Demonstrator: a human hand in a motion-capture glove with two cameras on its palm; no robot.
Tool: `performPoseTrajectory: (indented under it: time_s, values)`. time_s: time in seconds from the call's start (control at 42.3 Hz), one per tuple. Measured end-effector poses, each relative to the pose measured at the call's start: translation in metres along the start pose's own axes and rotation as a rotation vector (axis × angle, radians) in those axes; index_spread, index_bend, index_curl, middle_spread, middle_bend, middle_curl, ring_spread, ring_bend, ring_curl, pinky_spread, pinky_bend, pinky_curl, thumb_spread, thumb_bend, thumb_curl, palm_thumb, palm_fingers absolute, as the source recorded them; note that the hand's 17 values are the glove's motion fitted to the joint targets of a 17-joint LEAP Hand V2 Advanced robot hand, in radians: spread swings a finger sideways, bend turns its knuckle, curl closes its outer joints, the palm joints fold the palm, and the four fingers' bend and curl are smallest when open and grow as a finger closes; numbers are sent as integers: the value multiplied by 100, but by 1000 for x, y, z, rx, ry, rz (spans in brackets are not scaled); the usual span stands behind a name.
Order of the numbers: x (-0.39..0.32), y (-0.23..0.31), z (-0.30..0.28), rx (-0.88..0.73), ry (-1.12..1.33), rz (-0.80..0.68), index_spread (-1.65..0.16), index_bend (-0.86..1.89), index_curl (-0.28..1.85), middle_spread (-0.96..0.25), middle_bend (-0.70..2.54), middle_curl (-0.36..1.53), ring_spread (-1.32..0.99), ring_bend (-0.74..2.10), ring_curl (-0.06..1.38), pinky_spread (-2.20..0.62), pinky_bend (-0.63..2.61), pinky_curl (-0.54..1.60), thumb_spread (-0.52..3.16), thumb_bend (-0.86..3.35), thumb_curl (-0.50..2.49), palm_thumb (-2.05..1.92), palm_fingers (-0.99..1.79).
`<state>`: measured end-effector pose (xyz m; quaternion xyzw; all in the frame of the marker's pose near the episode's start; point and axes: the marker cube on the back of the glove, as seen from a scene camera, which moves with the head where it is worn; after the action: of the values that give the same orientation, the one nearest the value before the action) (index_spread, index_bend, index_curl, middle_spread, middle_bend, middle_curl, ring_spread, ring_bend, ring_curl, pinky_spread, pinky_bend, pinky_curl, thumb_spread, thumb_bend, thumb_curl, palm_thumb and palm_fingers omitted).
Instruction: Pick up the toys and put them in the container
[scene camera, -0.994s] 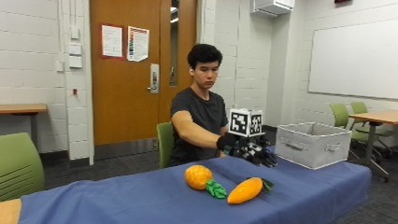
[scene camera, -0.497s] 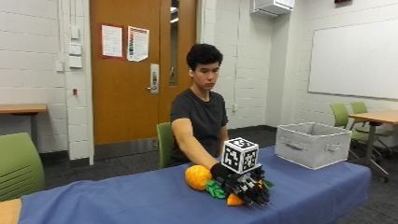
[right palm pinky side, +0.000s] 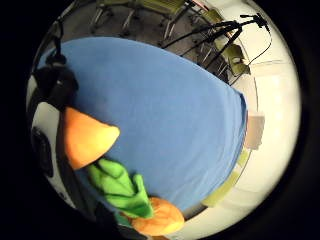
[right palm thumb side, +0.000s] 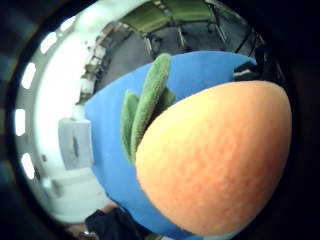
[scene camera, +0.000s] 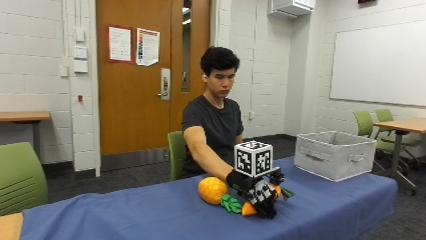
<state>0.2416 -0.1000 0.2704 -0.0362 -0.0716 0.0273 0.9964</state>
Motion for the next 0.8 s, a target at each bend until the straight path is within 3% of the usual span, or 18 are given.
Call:
performPoseTrajectory:
  time_s: [0.142, 0.26, 0.497, 0.804]
  values:
    - [-10, 7, -14, -44, 41, -13, -31, 57, 61, -32, 45, 46, -52, 76, 32, -39, 68, 32, 106, 21, 40, 44, 112]
    - [-28, 13, -34, -75, 56, -34, -32, 42, 65, -36, 61, 53, -48, 99, 42, -46, 71, 34, 93, 25, 48, 58, 127]
    - [-85, 15, -123, 10, 93, -71, -36, 29, 74, -38, 88, 64, -42, 119, 51, -48, 77, 39, 79, 26, 59, 66, 126]
    - [-233, 29, -252, 189, 102, -224, -41, 20, 92, -36, 101, 70, -38, 131, 55, -49, 84, 42, 73, 27, 71, 67, 120]
